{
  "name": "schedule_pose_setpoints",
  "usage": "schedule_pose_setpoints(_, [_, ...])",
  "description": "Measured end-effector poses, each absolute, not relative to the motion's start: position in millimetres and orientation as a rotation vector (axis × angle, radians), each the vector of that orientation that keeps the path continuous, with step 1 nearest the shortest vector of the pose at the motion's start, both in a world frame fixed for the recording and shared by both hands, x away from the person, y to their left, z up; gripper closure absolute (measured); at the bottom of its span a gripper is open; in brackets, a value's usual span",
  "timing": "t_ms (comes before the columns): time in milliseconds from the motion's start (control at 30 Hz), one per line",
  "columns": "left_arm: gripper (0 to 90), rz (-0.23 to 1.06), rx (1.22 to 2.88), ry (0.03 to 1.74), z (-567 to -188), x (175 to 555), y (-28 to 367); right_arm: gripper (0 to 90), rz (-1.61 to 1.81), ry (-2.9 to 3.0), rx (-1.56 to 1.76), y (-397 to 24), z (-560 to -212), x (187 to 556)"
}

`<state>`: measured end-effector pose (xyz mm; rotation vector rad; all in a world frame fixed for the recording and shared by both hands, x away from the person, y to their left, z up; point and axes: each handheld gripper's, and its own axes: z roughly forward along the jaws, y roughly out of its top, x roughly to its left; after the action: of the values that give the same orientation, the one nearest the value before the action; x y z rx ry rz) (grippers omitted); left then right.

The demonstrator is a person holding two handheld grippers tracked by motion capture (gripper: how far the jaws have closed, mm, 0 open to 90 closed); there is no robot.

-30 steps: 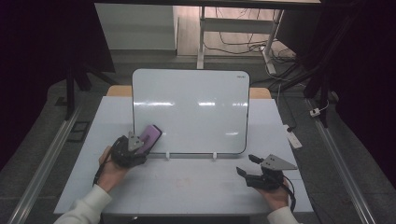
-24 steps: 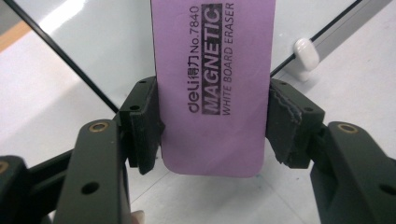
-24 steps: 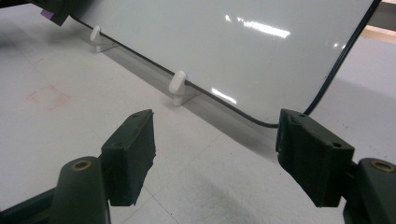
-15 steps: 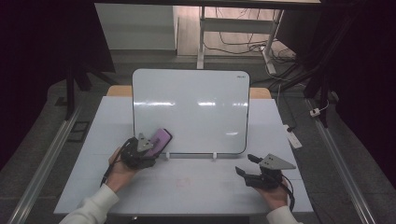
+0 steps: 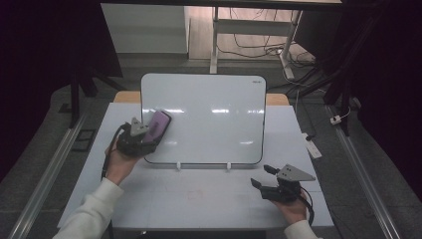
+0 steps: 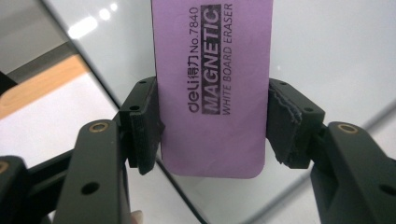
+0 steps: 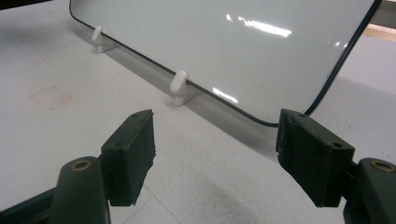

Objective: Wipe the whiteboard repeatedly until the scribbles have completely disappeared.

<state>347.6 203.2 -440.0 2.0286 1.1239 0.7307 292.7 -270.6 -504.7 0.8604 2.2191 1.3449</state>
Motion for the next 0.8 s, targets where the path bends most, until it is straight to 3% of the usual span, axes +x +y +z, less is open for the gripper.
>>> schedule_pose_setpoints(233, [41.0,0.756,2.034,1.128,-434,351,197,27.8,1.347,2.213,0.866,-272,-505,293])
schedule_pose_setpoints(800, [41.1,0.531,2.06,0.941,-452,303,184,27.8,1.35,2.212,0.857,-270,-503,292])
